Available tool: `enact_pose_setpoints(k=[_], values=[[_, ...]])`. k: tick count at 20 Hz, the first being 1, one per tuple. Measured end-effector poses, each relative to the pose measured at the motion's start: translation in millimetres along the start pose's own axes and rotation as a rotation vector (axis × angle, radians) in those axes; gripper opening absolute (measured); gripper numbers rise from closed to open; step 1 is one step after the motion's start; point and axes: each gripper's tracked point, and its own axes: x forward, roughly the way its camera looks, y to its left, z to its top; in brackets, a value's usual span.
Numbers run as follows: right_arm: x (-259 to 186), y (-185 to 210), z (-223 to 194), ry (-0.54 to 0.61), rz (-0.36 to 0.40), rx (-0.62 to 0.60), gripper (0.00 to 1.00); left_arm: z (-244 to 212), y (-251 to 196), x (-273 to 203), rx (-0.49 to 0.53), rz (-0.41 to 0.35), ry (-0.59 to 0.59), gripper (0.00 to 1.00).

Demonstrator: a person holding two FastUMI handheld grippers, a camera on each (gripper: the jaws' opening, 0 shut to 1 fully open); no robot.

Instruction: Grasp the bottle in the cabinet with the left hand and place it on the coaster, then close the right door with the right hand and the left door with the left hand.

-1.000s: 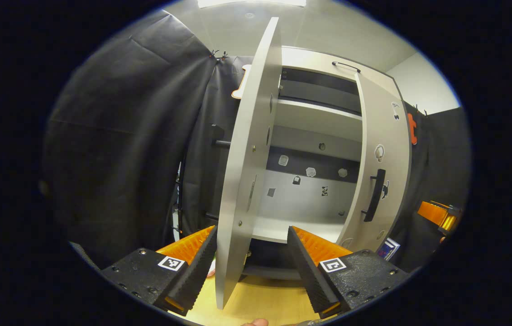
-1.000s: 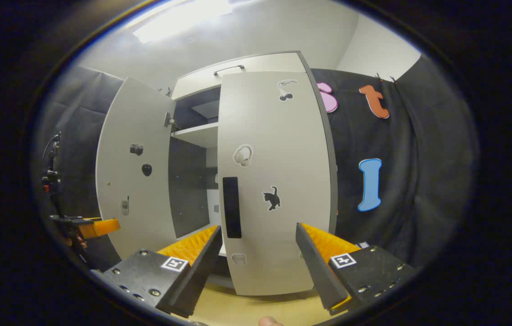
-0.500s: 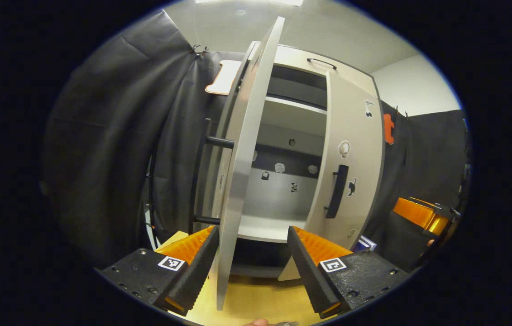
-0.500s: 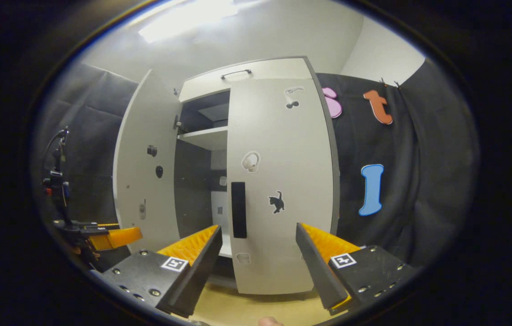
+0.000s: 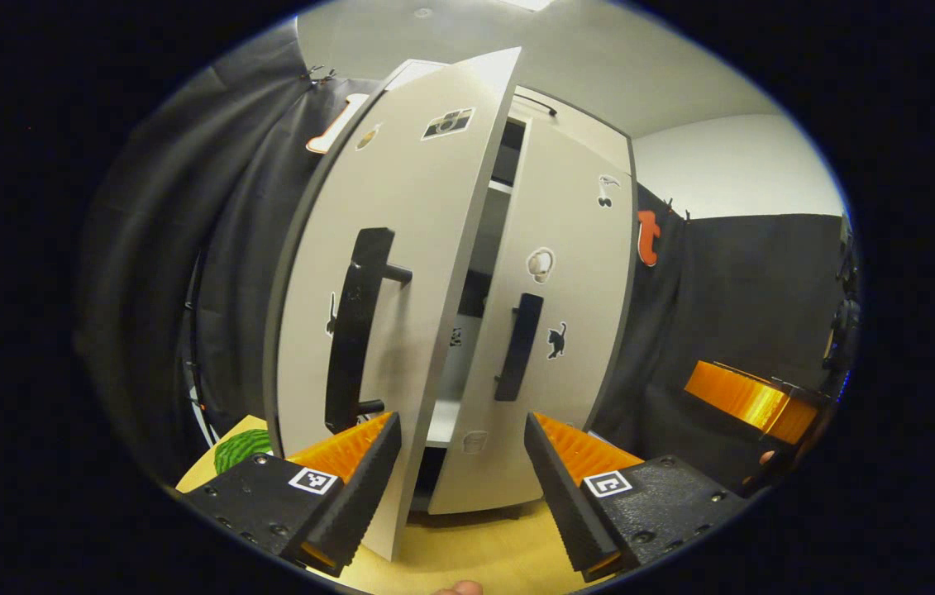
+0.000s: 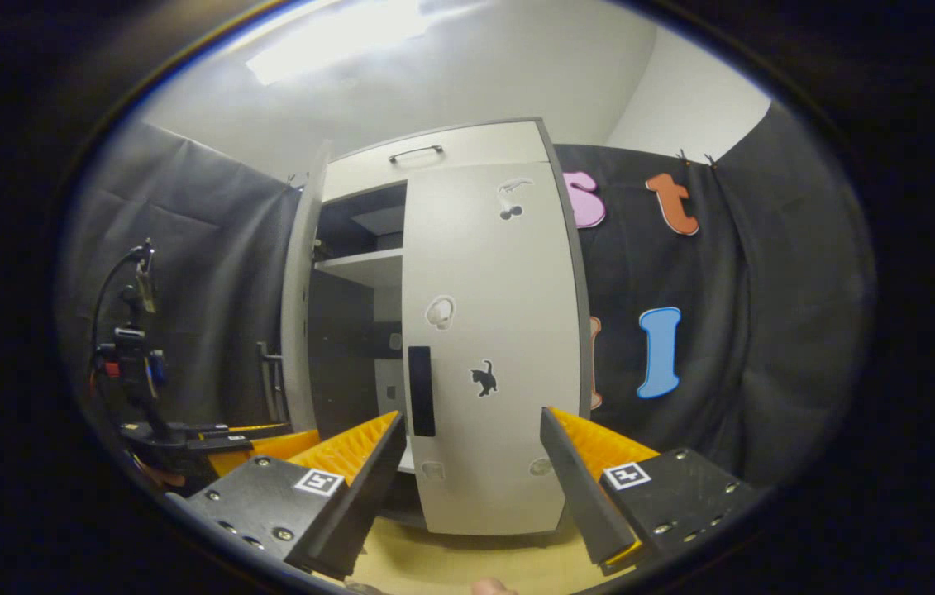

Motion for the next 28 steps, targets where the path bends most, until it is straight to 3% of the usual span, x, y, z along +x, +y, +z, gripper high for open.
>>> enact_pose_setpoints(k=[1, 8, 16, 20, 21, 26, 27, 28], values=[[-0.8, -2.4, 1.8, -0.004, -0.005, 0.001, 0.98, 0.4, -5.5, 2.8, 0.014, -0.012, 0.004, 0.93], [0.9, -8.5, 2.0, -0.008, -0.023, 0.007, 0.98, 4.0, -24.1, 3.9, 0.089, -0.021, 0.025, 0.93], [2.1, -23.1, 16.0, -0.029, -0.084, 0.0, 0.98, 52.6, -3.6, -16.6, 0.23, 0.15, -0.017, 0.93], [-0.2, -24.3, 33.4, -0.072, -0.092, -0.024, 0.98, 80.3, -9.8, -27.8, 0.234, 0.172, -0.084, 0.92], [-0.9, -22.3, 35.6, -0.079, -0.089, -0.025, 0.93, 85.6, -12.0, -29.5, 0.23, 0.173, -0.098, 0.92], [-5.7, -20.9, 41.3, -0.091, -0.084, -0.038, 0.98, 102.1, -13.7, -34.8, 0.213, 0.198, -0.15, 0.93], [-6.0, -21.3, 41.8, -0.09, -0.084, -0.042, 0.98, 102.5, -13.9, -34.6, 0.207, 0.202, -0.152, 0.89], [-6.0, -22.7, 41.8, -0.09, -0.088, -0.047, 0.98, 102.2, -13.2, -35.0, 0.201, 0.206, -0.151, 0.94]])
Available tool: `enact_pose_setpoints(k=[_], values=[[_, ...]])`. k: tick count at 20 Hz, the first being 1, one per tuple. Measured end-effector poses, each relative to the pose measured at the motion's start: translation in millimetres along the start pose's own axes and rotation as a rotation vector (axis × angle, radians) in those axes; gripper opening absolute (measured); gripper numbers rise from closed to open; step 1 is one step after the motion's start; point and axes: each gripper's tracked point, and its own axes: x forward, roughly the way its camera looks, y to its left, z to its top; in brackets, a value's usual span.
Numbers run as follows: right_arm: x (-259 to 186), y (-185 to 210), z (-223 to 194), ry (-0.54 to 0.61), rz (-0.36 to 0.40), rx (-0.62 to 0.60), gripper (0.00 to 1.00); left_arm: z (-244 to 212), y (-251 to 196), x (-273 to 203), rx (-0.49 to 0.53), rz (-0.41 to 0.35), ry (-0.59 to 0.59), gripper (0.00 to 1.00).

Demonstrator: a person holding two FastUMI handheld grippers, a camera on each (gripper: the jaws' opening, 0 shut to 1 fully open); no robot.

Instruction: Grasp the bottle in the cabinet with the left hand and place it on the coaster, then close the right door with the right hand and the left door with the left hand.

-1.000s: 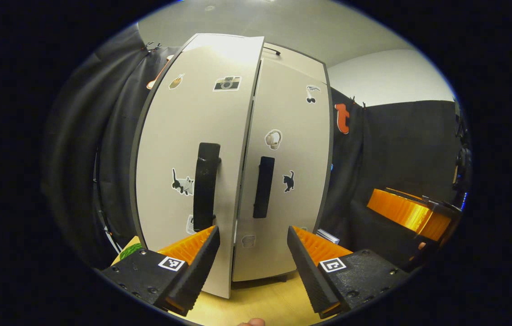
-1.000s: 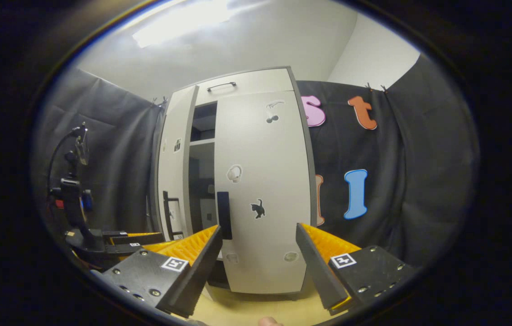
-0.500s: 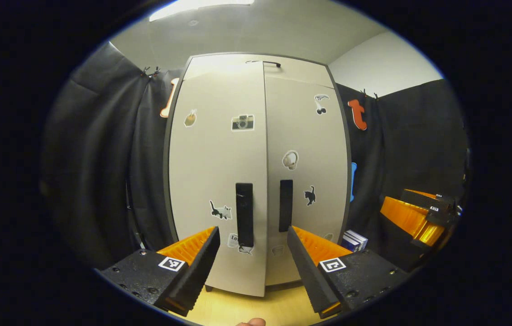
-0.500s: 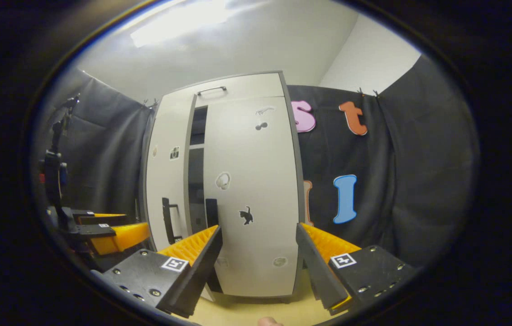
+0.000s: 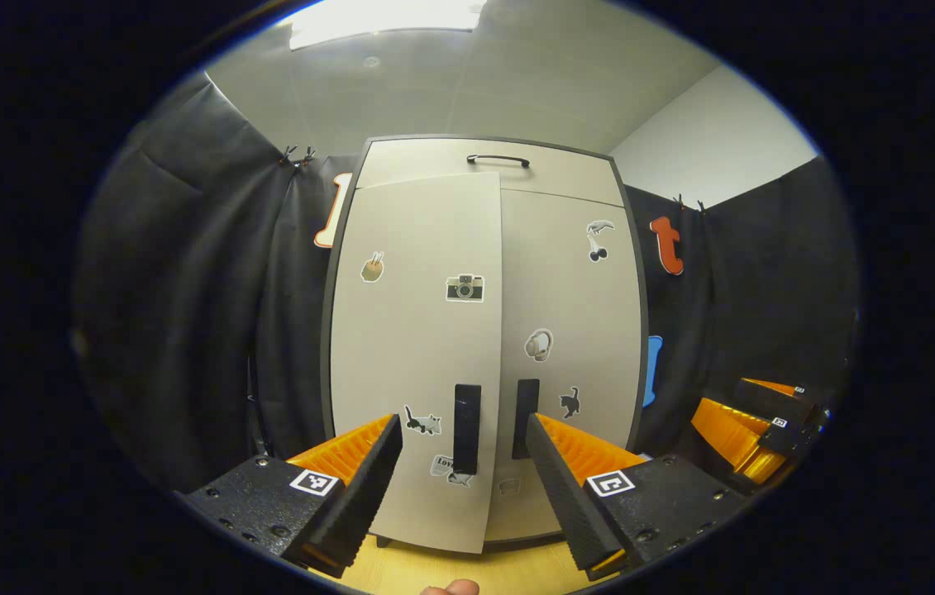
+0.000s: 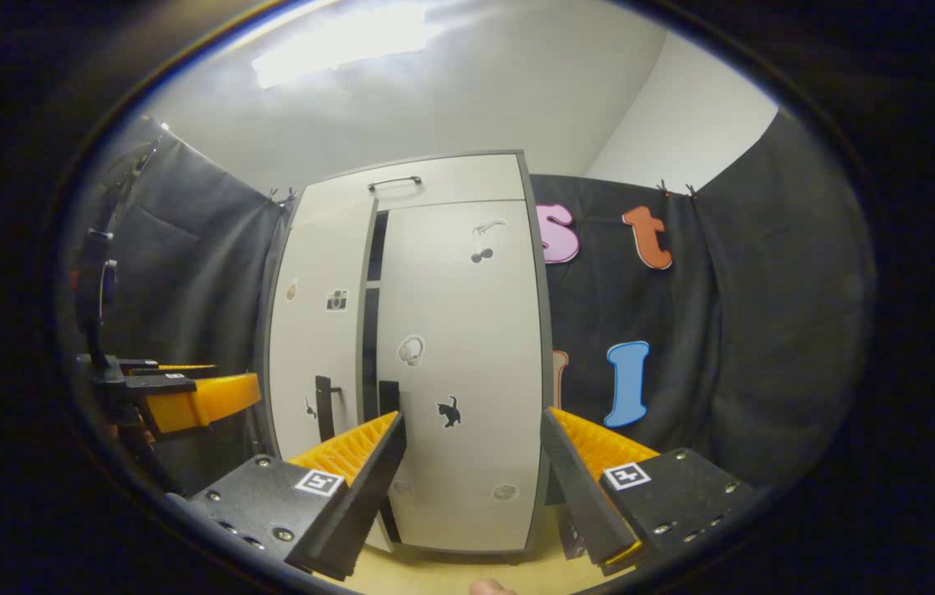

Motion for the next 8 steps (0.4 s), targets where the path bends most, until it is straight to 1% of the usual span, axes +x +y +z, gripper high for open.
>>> enact_pose_setpoints(k=[2, 3, 4, 8], values=[[-1.1, -3.6, 1.1, -0.003, -0.013, -0.01, 0.98, -1.4, 0.6, 1.4, -0.012, 0.008, 0.005, 0.94], [-1.4, -4.8, 1.7, -0.005, -0.016, -0.011, 0.98, -2.5, 0.8, 2.4, -0.018, 0.012, 0.007, 0.89], [-0.9, -5.5, 2.3, -0.006, -0.018, -0.011, 0.98, -3.6, 0.3, 2.8, -0.023, 0.014, 0.011, 0.94], [-3.4, -9.5, 2.2, -0.003, -0.022, -0.013, 0.98, -10.5, -1.2, 3.6, -0.039, 0.019, 0.029, 0.95]])
